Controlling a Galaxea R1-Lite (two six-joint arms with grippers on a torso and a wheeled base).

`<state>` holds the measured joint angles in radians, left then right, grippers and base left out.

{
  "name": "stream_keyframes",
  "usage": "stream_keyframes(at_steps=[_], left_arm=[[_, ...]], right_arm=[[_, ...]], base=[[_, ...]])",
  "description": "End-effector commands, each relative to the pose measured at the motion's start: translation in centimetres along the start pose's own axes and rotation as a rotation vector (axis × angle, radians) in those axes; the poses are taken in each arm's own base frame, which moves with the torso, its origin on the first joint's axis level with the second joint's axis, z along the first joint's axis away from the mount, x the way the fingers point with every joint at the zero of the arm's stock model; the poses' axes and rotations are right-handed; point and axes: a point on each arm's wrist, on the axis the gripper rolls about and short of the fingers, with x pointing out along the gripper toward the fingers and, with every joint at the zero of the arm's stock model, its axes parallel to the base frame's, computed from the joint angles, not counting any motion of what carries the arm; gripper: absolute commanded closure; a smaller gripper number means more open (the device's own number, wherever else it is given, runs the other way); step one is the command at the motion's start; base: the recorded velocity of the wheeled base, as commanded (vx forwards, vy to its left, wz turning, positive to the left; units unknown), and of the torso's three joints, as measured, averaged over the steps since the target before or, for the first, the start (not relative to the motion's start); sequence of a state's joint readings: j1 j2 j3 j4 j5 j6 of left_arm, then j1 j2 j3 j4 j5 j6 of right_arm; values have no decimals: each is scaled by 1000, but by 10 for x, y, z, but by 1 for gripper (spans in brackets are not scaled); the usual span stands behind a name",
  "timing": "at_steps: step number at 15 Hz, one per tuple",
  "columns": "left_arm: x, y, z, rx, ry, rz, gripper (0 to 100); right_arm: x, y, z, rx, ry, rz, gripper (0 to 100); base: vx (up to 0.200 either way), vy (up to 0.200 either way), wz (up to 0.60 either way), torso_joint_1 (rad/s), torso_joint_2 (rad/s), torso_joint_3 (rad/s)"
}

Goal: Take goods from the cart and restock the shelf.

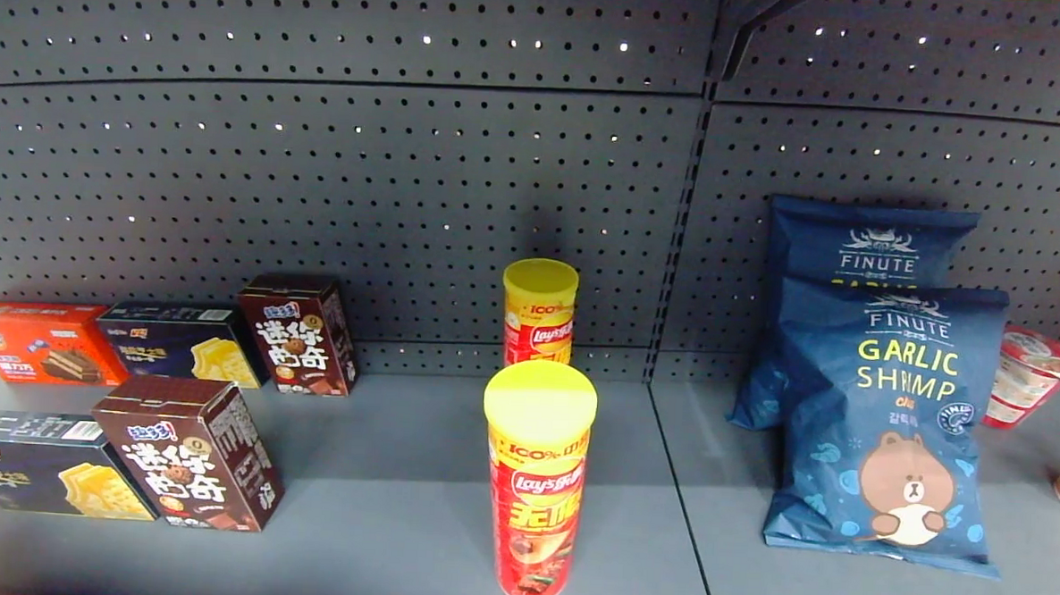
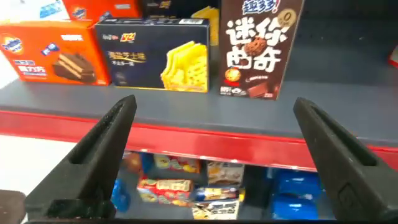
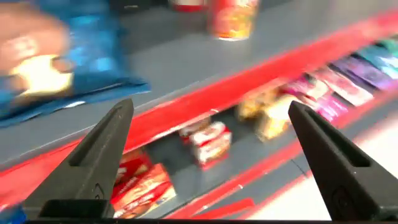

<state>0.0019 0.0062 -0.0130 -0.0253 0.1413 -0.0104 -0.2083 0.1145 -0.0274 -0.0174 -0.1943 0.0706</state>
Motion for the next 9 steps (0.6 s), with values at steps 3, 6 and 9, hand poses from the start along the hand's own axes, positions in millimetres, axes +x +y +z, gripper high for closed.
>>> stream_keyframes(at_steps=[3,6,9], left_arm=[[0,-3,-5,49,21,-156,0],[0,-4,-6,49,31,-168,0],[0,-4,-6,46,30,-162,0]], right_arm=[[-1,8,-2,-183,-57,367,0],[1,9,-3,-185,7,394,0],[-3,10,-4,-174,-14,276,0]], base=[[0,0,0,0,0,0],[0,0,0,0,0,0],[0,0,0,0,0,0]])
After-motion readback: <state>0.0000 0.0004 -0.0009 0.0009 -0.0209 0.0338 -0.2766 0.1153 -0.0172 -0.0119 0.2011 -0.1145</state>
